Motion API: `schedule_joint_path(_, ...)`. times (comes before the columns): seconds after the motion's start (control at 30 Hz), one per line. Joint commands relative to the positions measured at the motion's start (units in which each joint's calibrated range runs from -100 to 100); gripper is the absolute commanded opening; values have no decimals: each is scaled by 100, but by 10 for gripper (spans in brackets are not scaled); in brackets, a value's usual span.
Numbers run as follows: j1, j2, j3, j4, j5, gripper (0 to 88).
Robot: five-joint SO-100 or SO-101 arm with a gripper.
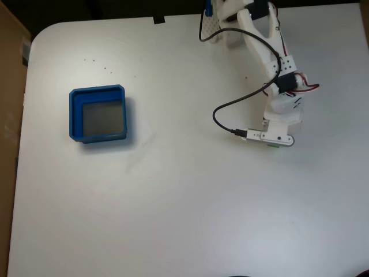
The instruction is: Pick up green cube and drop it in the blue box
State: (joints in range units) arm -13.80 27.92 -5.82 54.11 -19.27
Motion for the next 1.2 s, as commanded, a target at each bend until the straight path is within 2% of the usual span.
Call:
schedule_joint_path(0.0, 238, -841, -339, 362, -5, 8)
schedule_joint_path(0.23, 910, -1618, -367, 1689, 5, 8)
schedule_joint_path(0.43, 1438, -2145, -339, 1895, 44, 8)
schedule_joint_path(0.5, 1604, -2320, -339, 1895, 230, 8)
schedule_joint_path(0.7, 2167, -2604, -367, 1895, 1270, 8)
schedule_joint_path(0.8, 2514, -2604, -367, 1895, 1626, 8)
schedule_joint_path(1.17, 4010, -2604, -367, 1821, 2081, 8)
